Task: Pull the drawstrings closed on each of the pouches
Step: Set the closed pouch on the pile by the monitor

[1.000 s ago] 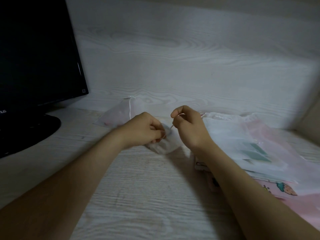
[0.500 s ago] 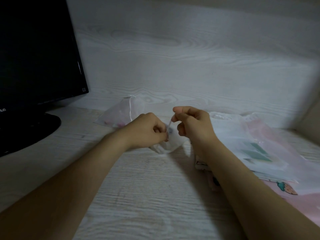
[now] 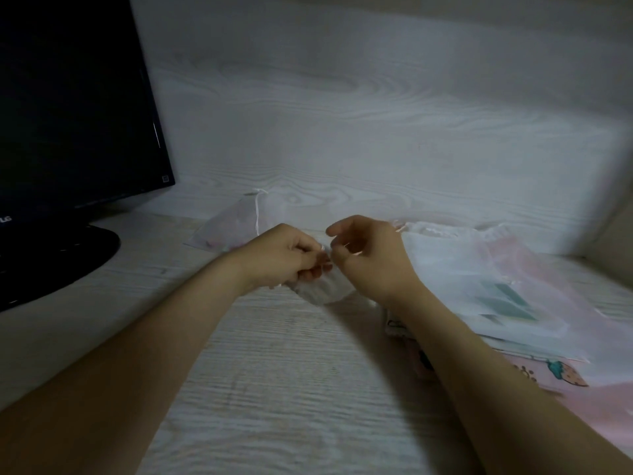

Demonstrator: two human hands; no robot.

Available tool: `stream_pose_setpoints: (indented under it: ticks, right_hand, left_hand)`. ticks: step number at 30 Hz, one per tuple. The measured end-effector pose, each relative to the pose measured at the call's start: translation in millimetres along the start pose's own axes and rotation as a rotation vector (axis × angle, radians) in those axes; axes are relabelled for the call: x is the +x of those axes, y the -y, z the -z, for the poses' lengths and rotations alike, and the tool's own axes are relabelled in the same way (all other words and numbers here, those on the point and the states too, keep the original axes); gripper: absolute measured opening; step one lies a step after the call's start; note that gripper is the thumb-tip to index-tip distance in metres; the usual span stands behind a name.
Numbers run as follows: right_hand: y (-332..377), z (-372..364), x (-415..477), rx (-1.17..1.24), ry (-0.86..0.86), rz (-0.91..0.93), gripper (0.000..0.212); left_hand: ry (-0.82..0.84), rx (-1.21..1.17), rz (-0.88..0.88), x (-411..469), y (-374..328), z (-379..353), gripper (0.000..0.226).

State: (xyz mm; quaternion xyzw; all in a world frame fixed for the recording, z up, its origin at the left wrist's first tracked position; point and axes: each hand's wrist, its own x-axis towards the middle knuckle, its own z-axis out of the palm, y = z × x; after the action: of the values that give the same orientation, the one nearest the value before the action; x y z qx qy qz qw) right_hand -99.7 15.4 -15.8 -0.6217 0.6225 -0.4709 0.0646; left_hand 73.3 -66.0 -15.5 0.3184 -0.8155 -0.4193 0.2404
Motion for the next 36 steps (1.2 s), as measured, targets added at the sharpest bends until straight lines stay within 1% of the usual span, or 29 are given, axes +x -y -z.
stream_pose_setpoints:
  ticks: [1,3,5,7,9,12,13,15,18,23,29,32,33,35,36]
  right_hand:
    - [3,-1,-2,-0.068,0.024,0.057,0.025]
    - [4,-3,-6,-0.211,0.052,0.192,0.032]
    - [4,-3,-6,-0.288,0.050,0.283,0.036]
    - [3,-2,-4,-0.307,0.045,0.336,0.029]
    - [4,-2,-2,-0.342,0.056,0.388,0.015]
    - [2,-3,1,-0.426,0.089,0.416,0.005]
    - [2,-4,2,-0.471,0.097,0.420,0.007]
    - [-1,-6,3,-0.565,0.112,0.424,0.019]
    - [-1,-7,3,-0.667,0.151,0.425,0.024]
    - [4,-4,0,-0.682,0.205,0.462,0.033]
    - [4,-5,-1,-0.734,0.220,0.419,0.024]
    - [2,-4,-1,-0.601,0.195,0.369,0.017]
    - [1,-4,-1,-0.549,0.187,0.351,0.015]
    - [0,-6,-1,-0.457,0.176,0.292,0.011]
    - [-1,-7,-1,-0.418,0.176,0.248,0.009]
  left_hand:
    - [0.006,-0.001,-0.002,1,1,1,0.027]
    - [0.008,-0.009,-0.001,2,3,3,0.026]
    - [0.003,-0.042,0.011,3,5,3,0.024]
    - [0.007,-0.073,0.018,3,6,5,0.024]
    - [0.024,-0.076,0.020,3,6,5,0.026]
    - [0.030,-0.082,0.047,3,6,4,0.024]
    - [0.045,-0.089,0.058,4,6,4,0.022]
    - [0.101,-0.158,0.087,6,6,5,0.019]
    - [0.146,-0.301,0.133,8,3,4,0.031]
    - [0.171,-0.428,0.130,7,-3,1,0.031]
    - [0.076,-0.528,0.186,7,-4,0,0.031]
    - [-0.024,-0.507,0.217,5,-6,1,0.033]
    - [-0.056,-0.483,0.231,4,-5,2,0.037]
    - [-0.090,-0.347,0.217,3,-3,4,0.048]
    - [-0.107,-0.250,0.187,2,-3,4,0.048]
